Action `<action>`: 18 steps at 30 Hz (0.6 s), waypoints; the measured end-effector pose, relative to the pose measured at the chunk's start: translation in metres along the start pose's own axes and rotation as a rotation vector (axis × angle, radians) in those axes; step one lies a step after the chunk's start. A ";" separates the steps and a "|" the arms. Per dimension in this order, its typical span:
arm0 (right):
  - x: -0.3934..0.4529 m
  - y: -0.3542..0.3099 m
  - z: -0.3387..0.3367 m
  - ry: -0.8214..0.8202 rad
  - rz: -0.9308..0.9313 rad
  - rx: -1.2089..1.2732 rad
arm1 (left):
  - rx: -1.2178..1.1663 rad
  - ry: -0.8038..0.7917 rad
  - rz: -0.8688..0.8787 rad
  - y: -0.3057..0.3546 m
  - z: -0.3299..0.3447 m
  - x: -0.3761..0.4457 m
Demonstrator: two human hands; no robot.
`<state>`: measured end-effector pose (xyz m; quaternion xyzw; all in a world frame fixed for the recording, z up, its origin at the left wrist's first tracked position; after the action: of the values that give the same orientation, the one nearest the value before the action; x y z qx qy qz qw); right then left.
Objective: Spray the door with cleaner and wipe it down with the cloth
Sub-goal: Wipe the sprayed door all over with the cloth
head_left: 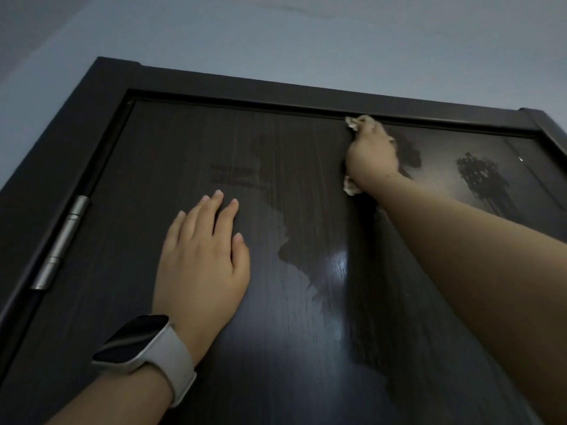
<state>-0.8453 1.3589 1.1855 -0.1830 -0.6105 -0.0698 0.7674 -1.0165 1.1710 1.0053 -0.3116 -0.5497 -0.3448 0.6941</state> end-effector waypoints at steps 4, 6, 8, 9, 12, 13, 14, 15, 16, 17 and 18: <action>-0.015 -0.066 0.021 -0.067 -0.220 0.099 | -0.005 0.009 0.002 0.000 -0.001 0.000; -0.013 -0.070 0.025 -0.112 -0.276 0.120 | -0.007 0.006 0.005 0.001 -0.001 0.001; -0.012 -0.057 0.023 -0.132 -0.290 0.079 | -0.010 0.013 -0.003 0.000 -0.001 0.001; -0.014 -0.047 0.020 -0.125 -0.282 0.059 | -0.006 0.013 -0.004 0.000 -0.002 0.000; -0.035 -0.030 0.009 -0.111 -0.272 0.046 | 0.003 0.002 0.009 0.002 -0.003 0.003; -0.050 -0.029 0.006 -0.134 -0.286 0.055 | 0.011 -0.014 0.015 0.003 -0.004 0.002; -0.065 -0.030 0.004 -0.150 -0.314 0.074 | 0.010 -0.023 0.011 0.003 -0.003 0.002; -0.081 -0.032 0.003 -0.167 -0.355 0.100 | 0.010 -0.024 0.006 0.002 -0.002 0.003; -0.101 -0.035 0.003 -0.195 -0.402 0.124 | 0.016 -0.032 0.005 0.002 -0.002 0.003; -0.123 -0.037 0.003 -0.215 -0.454 0.133 | 0.025 -0.045 0.005 0.002 -0.001 0.002; -0.143 -0.038 0.001 -0.228 -0.506 0.127 | 0.035 -0.062 0.004 0.003 0.000 0.002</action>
<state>-0.8944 1.3072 1.0553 0.0172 -0.7222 -0.1999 0.6620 -1.0140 1.1724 1.0071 -0.3113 -0.5762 -0.3238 0.6828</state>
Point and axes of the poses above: each hand's wrist, its own x-axis towards the middle knuckle, its own z-axis out of the palm, y = z × x, the point moved 5 cm from there along x, towards the middle knuckle, and after that the axes turned 2 degrees about -z, right-handed, at the moved point
